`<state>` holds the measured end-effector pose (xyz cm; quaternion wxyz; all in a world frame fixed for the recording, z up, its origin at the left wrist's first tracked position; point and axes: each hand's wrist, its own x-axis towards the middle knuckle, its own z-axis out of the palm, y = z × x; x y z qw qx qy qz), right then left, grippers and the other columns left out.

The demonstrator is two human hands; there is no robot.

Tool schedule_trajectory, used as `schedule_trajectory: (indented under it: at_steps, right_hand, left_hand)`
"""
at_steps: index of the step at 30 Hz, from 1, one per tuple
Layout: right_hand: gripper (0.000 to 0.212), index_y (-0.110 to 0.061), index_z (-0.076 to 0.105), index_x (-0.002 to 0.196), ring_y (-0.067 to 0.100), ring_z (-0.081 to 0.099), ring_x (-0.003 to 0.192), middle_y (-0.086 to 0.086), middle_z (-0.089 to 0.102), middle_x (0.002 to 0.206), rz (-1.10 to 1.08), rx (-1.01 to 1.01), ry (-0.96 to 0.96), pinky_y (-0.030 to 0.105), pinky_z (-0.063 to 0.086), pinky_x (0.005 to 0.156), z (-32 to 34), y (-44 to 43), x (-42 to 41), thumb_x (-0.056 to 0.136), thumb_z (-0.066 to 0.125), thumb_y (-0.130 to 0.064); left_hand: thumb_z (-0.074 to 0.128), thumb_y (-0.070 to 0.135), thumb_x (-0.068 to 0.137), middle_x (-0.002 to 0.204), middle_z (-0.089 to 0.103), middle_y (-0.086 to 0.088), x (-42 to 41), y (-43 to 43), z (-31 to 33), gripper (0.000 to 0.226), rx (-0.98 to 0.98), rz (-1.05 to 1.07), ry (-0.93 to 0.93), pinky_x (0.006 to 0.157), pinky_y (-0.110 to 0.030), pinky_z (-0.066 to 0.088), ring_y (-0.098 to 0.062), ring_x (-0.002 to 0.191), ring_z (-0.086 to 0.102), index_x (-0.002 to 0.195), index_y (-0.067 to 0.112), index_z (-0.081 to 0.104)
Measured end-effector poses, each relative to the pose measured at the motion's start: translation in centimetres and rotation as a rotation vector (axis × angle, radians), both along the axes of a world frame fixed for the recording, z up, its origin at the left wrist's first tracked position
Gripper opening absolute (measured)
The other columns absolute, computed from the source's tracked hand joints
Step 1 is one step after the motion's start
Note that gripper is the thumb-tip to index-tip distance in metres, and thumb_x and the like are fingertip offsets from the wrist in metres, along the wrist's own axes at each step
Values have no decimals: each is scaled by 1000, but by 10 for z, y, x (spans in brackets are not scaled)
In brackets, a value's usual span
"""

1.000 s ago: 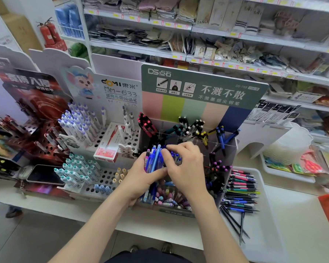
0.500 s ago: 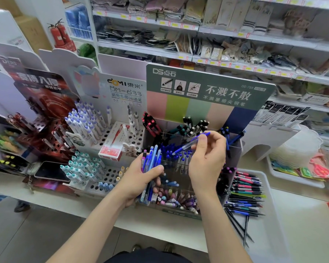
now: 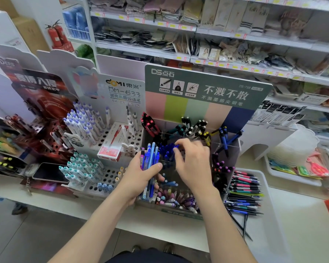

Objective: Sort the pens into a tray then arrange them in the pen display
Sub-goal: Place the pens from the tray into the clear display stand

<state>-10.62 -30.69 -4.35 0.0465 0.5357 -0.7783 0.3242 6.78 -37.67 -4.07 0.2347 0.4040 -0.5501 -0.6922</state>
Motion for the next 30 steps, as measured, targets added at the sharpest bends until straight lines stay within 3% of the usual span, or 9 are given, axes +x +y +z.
schedule_trajectory:
  at_steps: [3, 7, 11, 14, 16, 18, 23, 27, 30]
  right_hand:
    - [11, -28, 77, 101, 24, 55, 99, -7, 65, 98, -71, 23, 80, 41, 41, 78, -4, 1, -2, 91, 78, -34]
    - [12, -34, 81, 95, 27, 49, 102, -3, 61, 104, -180, 110, 160, 40, 37, 79, -6, 1, -3, 85, 83, -41]
    - [12, -35, 82, 100, 25, 48, 104, -5, 63, 109, -77, 98, 163, 39, 34, 78, -7, -1, 6, 92, 75, -40]
    - [23, -33, 81, 104, 17, 47, 102, -12, 66, 104, -118, -42, -138, 38, 35, 80, 9, -2, 14, 99, 63, -47]
    - [26, -36, 81, 100, 12, 50, 103, -18, 69, 100, -62, 18, -276, 37, 36, 87, 18, -2, 19, 96, 64, -55]
    - [18, -36, 81, 96, 7, 58, 100, -21, 72, 95, 2, 66, -406, 36, 43, 91, 22, 0, 23, 95, 70, -50]
    - [11, -27, 71, 96, 8, 65, 72, -8, 72, 82, -155, -121, -788, 33, 51, 70, 22, 1, 17, 102, 66, -35]
    - [7, -17, 60, 106, 14, 67, 71, -4, 67, 85, -252, -583, -703, 29, 54, 68, 30, 6, 7, 110, 57, -21]
    - [3, -15, 63, 108, 13, 68, 76, -8, 67, 88, -100, -491, -479, 30, 54, 69, 22, 7, 2, 108, 61, -15]
  left_hand:
    - [69, 12, 102, 109, 74, -23, -5, -2, 2, 29, 6, -28, 17, 59, -36, 60, -23, 71, 74, 128, 10, 57]
    - [69, 10, 102, 126, 75, 0, -8, -4, 4, 32, 1, -40, 49, 62, -42, 62, -30, 81, 76, 132, 15, 58]
    - [71, 11, 101, 109, 78, -10, -6, -5, 6, 30, -3, -23, 33, 61, -40, 61, -27, 78, 74, 127, 6, 58]
    - [74, 12, 99, 95, 75, -14, -5, -5, 9, 31, 11, -27, 44, 61, -38, 61, -25, 77, 74, 125, 6, 58]
    - [76, 16, 98, 94, 77, -7, -4, -3, 12, 30, 2, -66, 51, 64, -32, 60, -21, 79, 74, 125, 12, 62]
    - [76, 17, 98, 96, 78, -7, -3, -2, 13, 31, -18, -111, 56, 66, -31, 59, -20, 82, 75, 126, 16, 63]
    - [68, 12, 103, 95, 75, -12, 1, -1, 5, 27, 21, -82, 71, 61, -42, 62, -29, 80, 75, 128, 10, 57]
    - [67, 11, 104, 91, 71, -18, 5, -5, -3, 27, -17, -43, 2, 62, -46, 63, -27, 73, 73, 129, 13, 55]
    - [66, 10, 104, 89, 69, -21, 5, -5, -3, 25, -31, -37, -15, 61, -44, 62, -22, 66, 71, 127, 13, 56]
